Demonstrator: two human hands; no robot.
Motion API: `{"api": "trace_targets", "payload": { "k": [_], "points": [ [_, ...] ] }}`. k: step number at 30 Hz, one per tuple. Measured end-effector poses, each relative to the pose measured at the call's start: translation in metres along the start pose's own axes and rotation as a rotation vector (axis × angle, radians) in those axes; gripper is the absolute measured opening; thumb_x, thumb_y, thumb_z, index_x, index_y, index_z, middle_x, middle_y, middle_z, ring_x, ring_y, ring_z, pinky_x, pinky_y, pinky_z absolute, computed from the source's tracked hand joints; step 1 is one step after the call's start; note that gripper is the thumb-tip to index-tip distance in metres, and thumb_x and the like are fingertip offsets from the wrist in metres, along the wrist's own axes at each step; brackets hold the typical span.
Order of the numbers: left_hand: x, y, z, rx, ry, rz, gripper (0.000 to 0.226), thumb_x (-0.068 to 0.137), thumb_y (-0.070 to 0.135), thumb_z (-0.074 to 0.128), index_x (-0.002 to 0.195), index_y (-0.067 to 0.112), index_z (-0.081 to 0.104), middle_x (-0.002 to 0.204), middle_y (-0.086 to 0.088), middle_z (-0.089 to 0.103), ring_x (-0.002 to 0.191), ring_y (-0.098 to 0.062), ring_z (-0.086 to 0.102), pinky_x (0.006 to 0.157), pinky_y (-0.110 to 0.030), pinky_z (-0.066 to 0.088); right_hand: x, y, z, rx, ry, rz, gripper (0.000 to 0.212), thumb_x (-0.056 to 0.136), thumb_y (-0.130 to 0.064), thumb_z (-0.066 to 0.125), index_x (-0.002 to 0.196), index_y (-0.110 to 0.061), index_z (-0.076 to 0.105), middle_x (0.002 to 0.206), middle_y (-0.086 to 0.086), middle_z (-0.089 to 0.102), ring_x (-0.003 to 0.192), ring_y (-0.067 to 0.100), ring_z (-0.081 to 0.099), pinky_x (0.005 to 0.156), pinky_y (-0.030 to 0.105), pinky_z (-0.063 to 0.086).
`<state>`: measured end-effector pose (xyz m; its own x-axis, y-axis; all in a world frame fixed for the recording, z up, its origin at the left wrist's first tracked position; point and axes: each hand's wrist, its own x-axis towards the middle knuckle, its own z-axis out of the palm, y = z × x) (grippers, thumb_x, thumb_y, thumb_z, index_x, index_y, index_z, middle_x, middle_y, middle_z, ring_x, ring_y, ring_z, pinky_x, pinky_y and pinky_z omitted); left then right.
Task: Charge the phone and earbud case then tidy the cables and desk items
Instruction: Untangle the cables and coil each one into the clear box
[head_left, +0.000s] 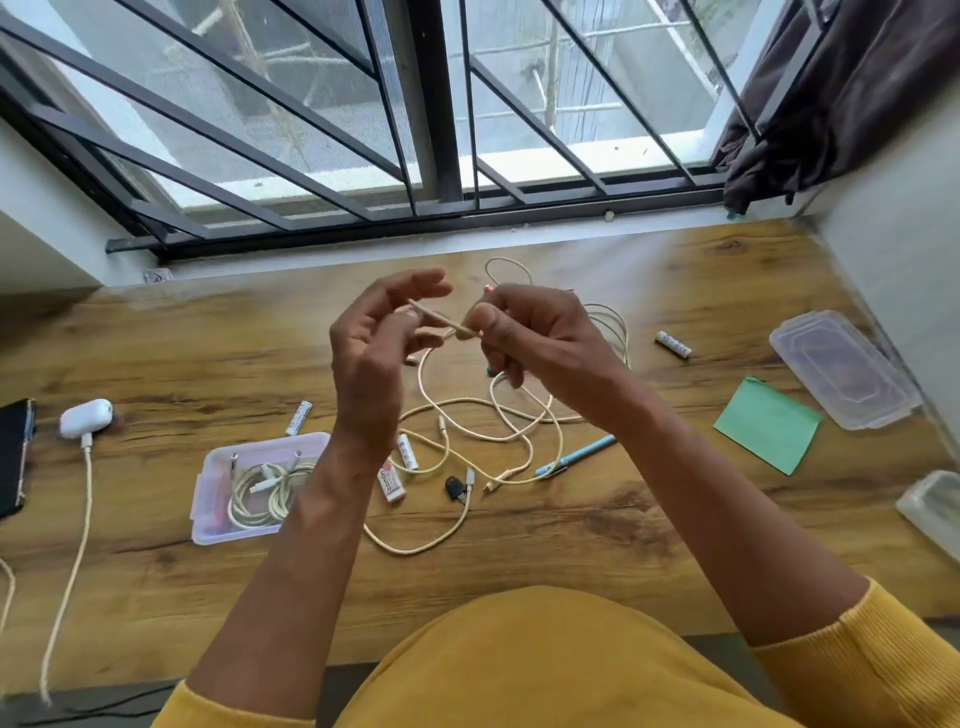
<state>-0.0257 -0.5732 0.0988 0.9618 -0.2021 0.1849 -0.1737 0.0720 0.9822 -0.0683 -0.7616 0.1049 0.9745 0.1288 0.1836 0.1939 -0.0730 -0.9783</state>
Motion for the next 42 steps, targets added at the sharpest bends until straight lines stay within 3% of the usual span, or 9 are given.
{"api": "trace_targets", "payload": {
  "k": [6, 10, 13, 18, 23, 31, 37, 39, 42],
  "points": [
    [0.006, 0.019, -0.003, -0.303, -0.132, -0.107, 0.032, 0.096, 0.004, 0.043, 0.102, 0.007, 0.074, 0.085, -0.012, 0.068, 0.082, -0.028, 0.069, 0.077, -0.037, 0.060, -0.010, 0.010, 0.008, -0.220, 0.140, 0.151, 0.016, 0.105, -0.017, 0.064, 0.117, -0.010, 0.069, 0.101, 0.008, 0.073, 0.085, 0.025, 0.075, 0.074, 0.051, 0.064],
    [0.002, 0.022, 0.003, -0.293, -0.245, -0.127, 0.025, 0.086, -0.005, 0.039, 0.085, 0.008, 0.061, 0.071, -0.012, 0.054, 0.064, -0.029, 0.055, 0.063, -0.038, 0.052, -0.008, 0.007, 0.010, -0.404, 0.262, 0.048, 0.059, 0.095, -0.021, 0.072, 0.146, -0.037, 0.048, 0.132, -0.004, 0.056, 0.110, 0.010, 0.063, 0.081, 0.030, 0.058],
    [-0.002, 0.025, 0.005, -0.272, -0.382, -0.126, 0.022, 0.080, -0.004, 0.036, 0.079, 0.010, 0.053, 0.066, -0.012, 0.044, 0.057, -0.027, 0.044, 0.057, -0.034, 0.043, -0.002, 0.001, 0.011, -0.479, 0.187, -0.018, 0.069, 0.093, -0.021, 0.075, 0.152, -0.041, 0.046, 0.141, 0.000, 0.046, 0.126, 0.016, 0.052, 0.098, 0.034, 0.052],
    [-0.002, 0.035, -0.003, -0.469, -0.386, -0.123, 0.014, 0.072, 0.003, 0.036, 0.074, 0.014, 0.044, 0.055, -0.002, 0.028, 0.049, -0.016, 0.021, 0.049, -0.035, 0.017, 0.006, -0.001, 0.005, -0.606, 0.280, -0.049, 0.012, 0.099, -0.023, 0.071, 0.108, -0.024, 0.080, 0.125, 0.002, 0.066, 0.123, 0.023, 0.053, 0.101, 0.042, 0.045],
    [0.006, 0.038, -0.029, -0.589, -0.170, -0.103, 0.007, 0.074, 0.014, 0.042, 0.078, 0.019, 0.045, 0.054, 0.004, 0.019, 0.046, -0.012, 0.014, 0.049, -0.029, 0.014, 0.000, 0.004, -0.017, -0.624, 0.350, 0.008, 0.014, 0.100, -0.027, 0.072, 0.105, -0.016, 0.078, 0.109, -0.006, 0.075, 0.109, 0.016, 0.060, 0.091, 0.019, 0.040],
    [0.015, 0.020, -0.062, -0.580, 0.064, -0.064, 0.014, 0.073, 0.013, 0.047, 0.083, 0.021, 0.054, 0.052, 0.004, 0.021, 0.045, -0.012, 0.017, 0.049, -0.028, 0.014, -0.013, 0.017, -0.034, -0.612, 0.417, 0.072, 0.007, 0.102, -0.021, 0.068, 0.102, -0.015, 0.071, 0.092, -0.007, 0.076, 0.095, 0.014, 0.071, 0.083, 0.045, 0.056],
    [0.019, -0.002, -0.071, 0.209, 0.461, 0.082, 0.024, 0.080, 0.005, 0.044, 0.077, 0.020, 0.063, 0.048, 0.005, 0.045, 0.042, -0.020, 0.039, 0.042, -0.033, 0.030, -0.015, 0.018, -0.037, -0.399, 0.426, 0.101, 0.023, 0.100, -0.032, 0.072, 0.087, -0.014, 0.066, 0.064, 0.020, 0.055, 0.056, 0.026, 0.048, 0.056, 0.049, 0.044],
    [0.017, -0.008, -0.069, 0.576, 0.479, 0.026, 0.021, 0.085, 0.016, 0.049, 0.090, 0.022, 0.069, 0.066, 0.003, 0.069, 0.063, -0.026, 0.066, 0.062, -0.042, 0.055, -0.015, 0.014, -0.034, -0.214, 0.373, 0.107, 0.028, 0.100, -0.033, 0.071, 0.082, -0.012, 0.065, 0.060, 0.026, 0.044, 0.053, 0.026, 0.034, 0.049, 0.045, 0.033],
    [0.014, -0.011, -0.057, 0.873, 0.265, -0.165, 0.037, 0.090, 0.025, 0.056, 0.126, 0.023, 0.066, 0.122, -0.003, 0.073, 0.113, -0.028, 0.067, 0.101, -0.042, 0.052, -0.015, 0.010, -0.025, -0.078, 0.307, 0.148, 0.032, 0.102, -0.032, 0.067, 0.085, -0.005, 0.066, 0.056, 0.002, 0.046, 0.050, 0.013, 0.033, 0.047, 0.028, 0.030]
  ]
}}
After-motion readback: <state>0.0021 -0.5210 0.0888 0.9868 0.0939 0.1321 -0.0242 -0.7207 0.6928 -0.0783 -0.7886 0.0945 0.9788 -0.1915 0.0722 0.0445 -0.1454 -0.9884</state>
